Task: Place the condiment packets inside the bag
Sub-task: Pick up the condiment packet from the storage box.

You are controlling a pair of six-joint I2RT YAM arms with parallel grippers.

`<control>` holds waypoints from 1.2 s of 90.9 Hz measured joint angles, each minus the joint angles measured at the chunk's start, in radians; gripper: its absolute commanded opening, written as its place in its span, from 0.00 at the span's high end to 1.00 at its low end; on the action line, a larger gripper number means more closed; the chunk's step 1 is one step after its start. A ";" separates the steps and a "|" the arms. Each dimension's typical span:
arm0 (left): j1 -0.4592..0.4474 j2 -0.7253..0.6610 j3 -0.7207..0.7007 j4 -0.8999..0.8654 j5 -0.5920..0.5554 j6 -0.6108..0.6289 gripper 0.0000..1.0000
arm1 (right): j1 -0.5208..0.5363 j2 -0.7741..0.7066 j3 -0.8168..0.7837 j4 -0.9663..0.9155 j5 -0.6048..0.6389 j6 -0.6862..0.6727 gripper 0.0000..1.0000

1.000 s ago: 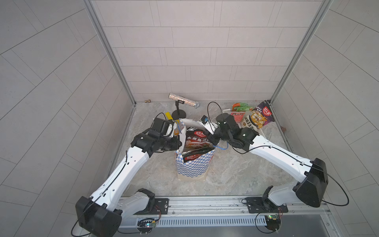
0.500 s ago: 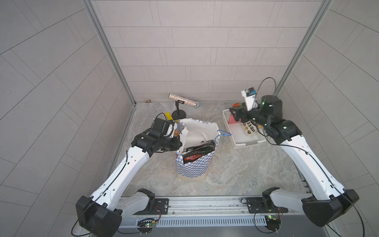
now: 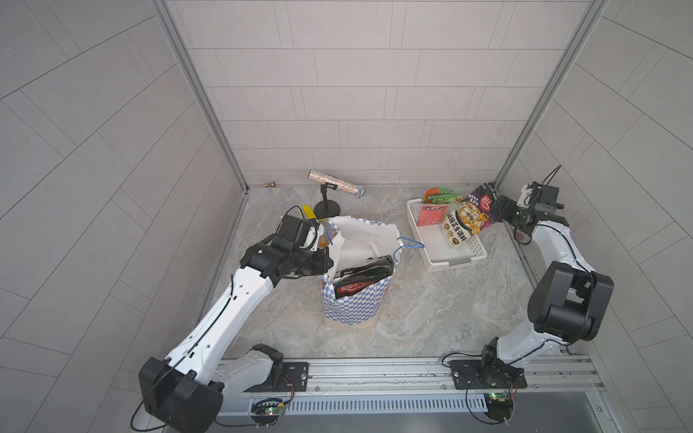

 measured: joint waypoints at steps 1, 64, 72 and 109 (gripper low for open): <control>0.000 0.000 0.000 0.000 0.000 0.000 1.00 | -0.002 0.003 -0.008 0.007 -0.003 0.001 0.01; 0.000 0.013 0.000 -0.003 0.003 0.017 1.00 | 0.001 0.150 -0.142 0.438 -0.435 0.134 1.00; 0.000 0.013 0.000 -0.003 0.003 0.017 1.00 | 0.014 0.088 -0.178 0.422 -0.422 0.111 1.00; 0.000 0.013 0.000 -0.003 0.003 0.017 1.00 | 0.235 -0.462 -0.217 0.202 -0.138 -0.194 1.00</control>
